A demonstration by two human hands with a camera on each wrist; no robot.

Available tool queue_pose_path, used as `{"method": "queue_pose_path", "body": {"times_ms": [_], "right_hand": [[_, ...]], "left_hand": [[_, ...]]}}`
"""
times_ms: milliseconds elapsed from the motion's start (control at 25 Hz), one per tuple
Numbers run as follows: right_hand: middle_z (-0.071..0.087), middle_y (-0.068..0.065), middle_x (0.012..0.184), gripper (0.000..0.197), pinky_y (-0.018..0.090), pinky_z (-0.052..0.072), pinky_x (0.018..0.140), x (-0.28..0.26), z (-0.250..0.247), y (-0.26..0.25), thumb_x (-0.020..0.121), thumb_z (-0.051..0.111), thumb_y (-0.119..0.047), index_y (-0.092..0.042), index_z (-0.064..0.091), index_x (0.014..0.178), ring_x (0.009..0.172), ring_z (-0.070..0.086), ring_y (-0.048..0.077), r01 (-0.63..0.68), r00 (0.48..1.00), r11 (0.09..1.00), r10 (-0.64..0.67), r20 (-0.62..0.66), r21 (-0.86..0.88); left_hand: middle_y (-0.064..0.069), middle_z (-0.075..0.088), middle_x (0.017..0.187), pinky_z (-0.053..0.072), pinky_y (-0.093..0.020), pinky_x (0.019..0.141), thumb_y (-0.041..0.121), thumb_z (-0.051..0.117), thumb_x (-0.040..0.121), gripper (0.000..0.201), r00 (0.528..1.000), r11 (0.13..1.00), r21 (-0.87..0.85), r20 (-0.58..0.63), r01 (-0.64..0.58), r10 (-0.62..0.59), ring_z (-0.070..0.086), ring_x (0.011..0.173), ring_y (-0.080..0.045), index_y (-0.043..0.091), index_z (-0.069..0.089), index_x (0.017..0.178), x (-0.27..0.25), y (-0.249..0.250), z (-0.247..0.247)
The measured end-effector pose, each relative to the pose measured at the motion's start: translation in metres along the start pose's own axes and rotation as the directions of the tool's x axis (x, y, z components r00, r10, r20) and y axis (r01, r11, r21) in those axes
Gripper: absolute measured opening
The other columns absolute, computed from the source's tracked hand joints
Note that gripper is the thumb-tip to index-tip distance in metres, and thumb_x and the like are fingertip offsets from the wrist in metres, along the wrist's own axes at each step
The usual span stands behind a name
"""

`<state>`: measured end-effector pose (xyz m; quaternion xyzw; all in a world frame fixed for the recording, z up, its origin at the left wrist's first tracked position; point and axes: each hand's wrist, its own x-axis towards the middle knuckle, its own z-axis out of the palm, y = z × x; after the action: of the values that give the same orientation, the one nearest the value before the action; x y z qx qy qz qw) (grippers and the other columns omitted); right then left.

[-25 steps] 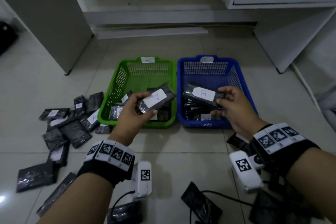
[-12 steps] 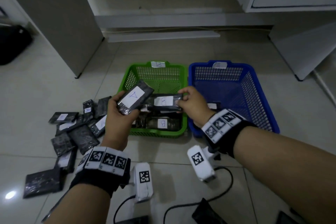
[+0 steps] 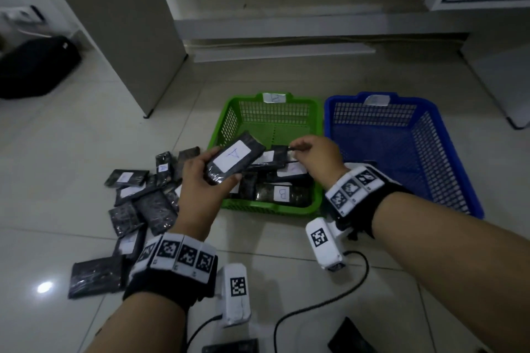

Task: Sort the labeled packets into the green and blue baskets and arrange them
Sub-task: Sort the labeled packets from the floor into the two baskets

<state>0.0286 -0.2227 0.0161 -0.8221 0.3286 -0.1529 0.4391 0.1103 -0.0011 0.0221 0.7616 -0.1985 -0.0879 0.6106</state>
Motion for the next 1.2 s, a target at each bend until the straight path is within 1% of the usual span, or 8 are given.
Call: {"method": "queue_pose_path", "body": {"times_ms": [160,520,640,800,960,1040,1120,1200], "right_hand": [[0.073,0.006,0.097,0.013,0.033,0.052,0.089,-0.033,-0.065,0.049,0.085,0.065,-0.009,-0.012,0.074,0.092,0.093,0.066,0.019,-0.025,0.985,1.0,0.022,-0.17,-0.013],[0.065,0.012,0.094,0.018,0.012,0.035,0.079,-0.15,-0.171,0.145,0.081,0.064,-0.001,-0.009,0.075,0.093,0.09,0.059,0.023,0.022,0.977,0.942,-0.091,-0.191,-0.336],[0.064,0.012,0.102,0.024,0.004,0.032,0.085,-0.174,-0.18,0.162,0.081,0.058,-0.003,-0.006,0.073,0.099,0.097,0.056,0.017,0.137,0.976,0.933,-0.185,-0.114,-0.334],[0.064,0.018,0.094,0.025,0.014,0.035,0.082,-0.201,-0.186,0.19,0.077,0.056,0.003,-0.002,0.072,0.096,0.091,0.06,0.028,0.011,0.986,0.942,-0.067,-0.155,-0.334],[0.06,0.021,0.106,0.039,0.032,0.039,0.089,-0.216,-0.191,0.22,0.076,0.063,-0.008,-0.003,0.064,0.114,0.103,0.055,0.038,-0.123,0.992,0.87,0.09,-0.09,-0.478],[0.058,0.02,0.114,0.049,0.031,0.035,0.093,-0.218,-0.197,0.222,0.075,0.069,-0.012,-0.003,0.058,0.121,0.111,0.05,0.037,-0.124,0.992,0.85,0.097,-0.08,-0.512],[0.055,0.019,0.12,0.054,0.022,0.025,0.092,-0.221,-0.205,0.22,0.074,0.072,-0.012,-0.003,0.055,0.125,0.116,0.046,0.035,-0.137,0.99,0.853,0.102,-0.097,-0.503],[0.053,0.016,0.123,0.058,0.021,0.024,0.092,-0.226,-0.213,0.225,0.075,0.072,-0.02,-0.007,0.053,0.128,0.119,0.044,0.033,-0.177,0.984,0.839,0.139,-0.112,-0.515]], "left_hand": [[0.0,0.054,0.117,0.052,-0.044,0.091,0.028,0.083,0.065,0.061,0.983,0.985,0.143,0.171,-0.091,0.066,0.057,0.108,-0.014,0.027,0.058,0.121,-0.005,0.006,0.048],[0.0,0.064,0.114,0.029,-0.025,0.089,0.036,0.083,0.063,0.062,0.818,0.744,0.449,0.528,-0.496,0.227,0.053,0.105,-0.025,0.025,0.06,0.12,-0.035,0.024,0.192],[-0.004,0.058,0.125,0.036,-0.032,0.098,0.029,0.081,0.067,0.06,0.759,0.7,0.476,0.635,-0.533,0.146,0.053,0.115,-0.027,0.024,0.059,0.122,-0.034,0.017,0.216],[-0.005,0.037,0.149,0.033,-0.041,0.11,0.024,0.062,0.087,0.039,0.736,0.549,0.624,0.677,-0.556,-0.024,0.035,0.135,-0.031,0.022,0.06,0.126,-0.035,0.014,0.229],[-0.014,0.055,0.114,0.044,-0.047,0.09,0.011,0.059,0.085,0.022,0.781,0.659,0.465,0.533,-0.591,0.325,0.047,0.105,-0.038,0.011,0.069,0.105,-0.076,0.025,0.231],[-0.009,0.054,0.099,0.044,-0.039,0.079,0.013,0.059,0.085,0.016,0.681,0.618,0.338,0.555,-0.71,0.478,0.048,0.092,-0.028,0.013,0.065,0.1,-0.118,0.037,0.238],[-0.003,0.055,0.095,0.046,-0.037,0.075,0.019,0.058,0.086,0.012,0.553,0.602,0.219,0.702,-0.768,0.449,0.051,0.088,-0.022,0.015,0.061,0.098,-0.154,0.038,0.254],[-0.003,0.056,0.101,0.048,-0.039,0.08,0.023,0.058,0.087,0.02,0.568,0.693,0.253,0.778,-0.675,0.269,0.054,0.095,-0.022,0.016,0.06,0.106,-0.175,0.024,0.275]]}}
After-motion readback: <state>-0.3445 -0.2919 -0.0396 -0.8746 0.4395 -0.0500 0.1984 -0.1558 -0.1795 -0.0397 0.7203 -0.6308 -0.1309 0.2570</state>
